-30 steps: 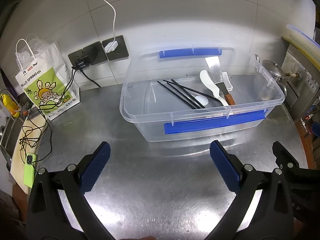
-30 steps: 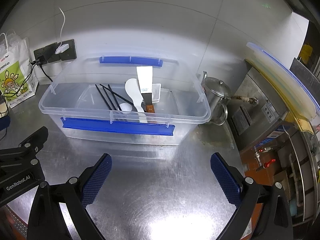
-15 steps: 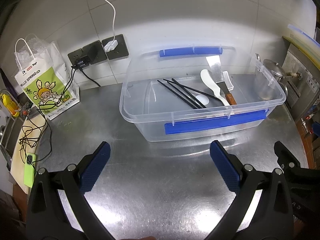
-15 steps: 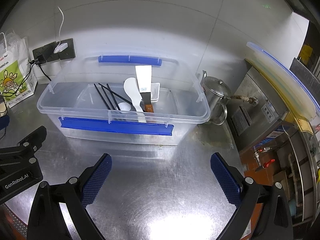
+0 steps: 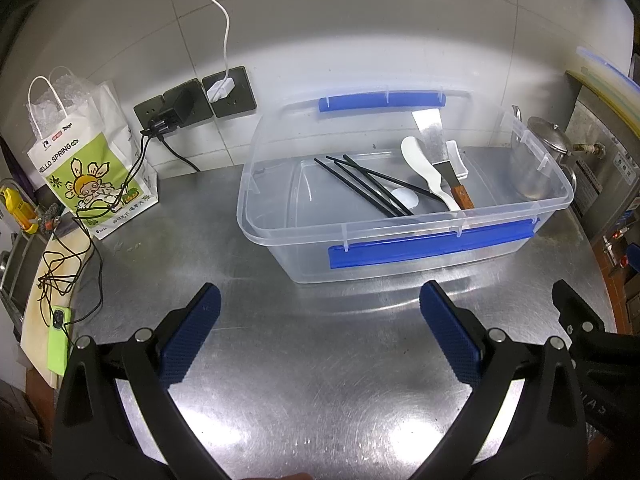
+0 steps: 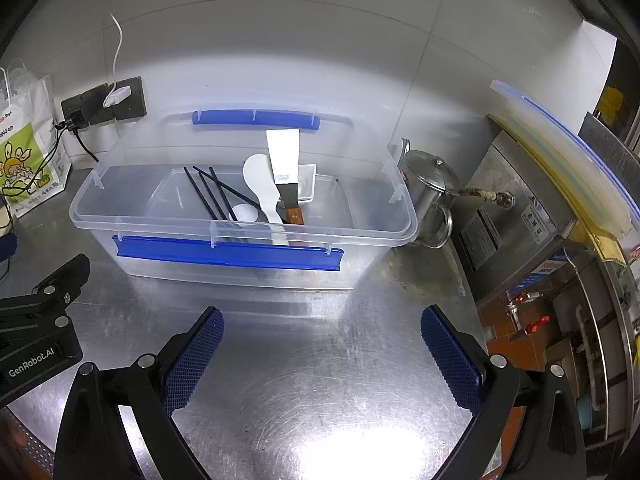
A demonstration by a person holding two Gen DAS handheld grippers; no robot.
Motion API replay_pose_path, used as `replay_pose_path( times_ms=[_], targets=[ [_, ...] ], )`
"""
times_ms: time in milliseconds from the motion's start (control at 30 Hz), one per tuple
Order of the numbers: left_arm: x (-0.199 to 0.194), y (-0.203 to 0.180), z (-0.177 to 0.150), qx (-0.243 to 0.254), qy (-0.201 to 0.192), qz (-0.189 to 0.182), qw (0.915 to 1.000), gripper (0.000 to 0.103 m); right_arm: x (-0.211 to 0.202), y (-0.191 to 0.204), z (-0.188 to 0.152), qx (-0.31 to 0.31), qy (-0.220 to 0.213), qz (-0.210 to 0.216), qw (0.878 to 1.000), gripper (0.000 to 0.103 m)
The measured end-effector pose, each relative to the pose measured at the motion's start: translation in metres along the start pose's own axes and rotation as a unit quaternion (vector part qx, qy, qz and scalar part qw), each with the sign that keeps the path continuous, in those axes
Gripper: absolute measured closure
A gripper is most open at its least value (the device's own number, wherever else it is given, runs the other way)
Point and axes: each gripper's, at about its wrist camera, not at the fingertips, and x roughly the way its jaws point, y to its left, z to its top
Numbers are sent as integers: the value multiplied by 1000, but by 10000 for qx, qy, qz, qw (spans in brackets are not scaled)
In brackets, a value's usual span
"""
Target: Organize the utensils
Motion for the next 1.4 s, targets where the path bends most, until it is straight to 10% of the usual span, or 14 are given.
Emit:
replay_pose_path(
  times_ms=[1400],
  targets=[
    [5, -4, 0, 30, 22, -39, 10000, 7, 5, -1, -3, -19, 56, -31, 10000, 5]
  ],
)
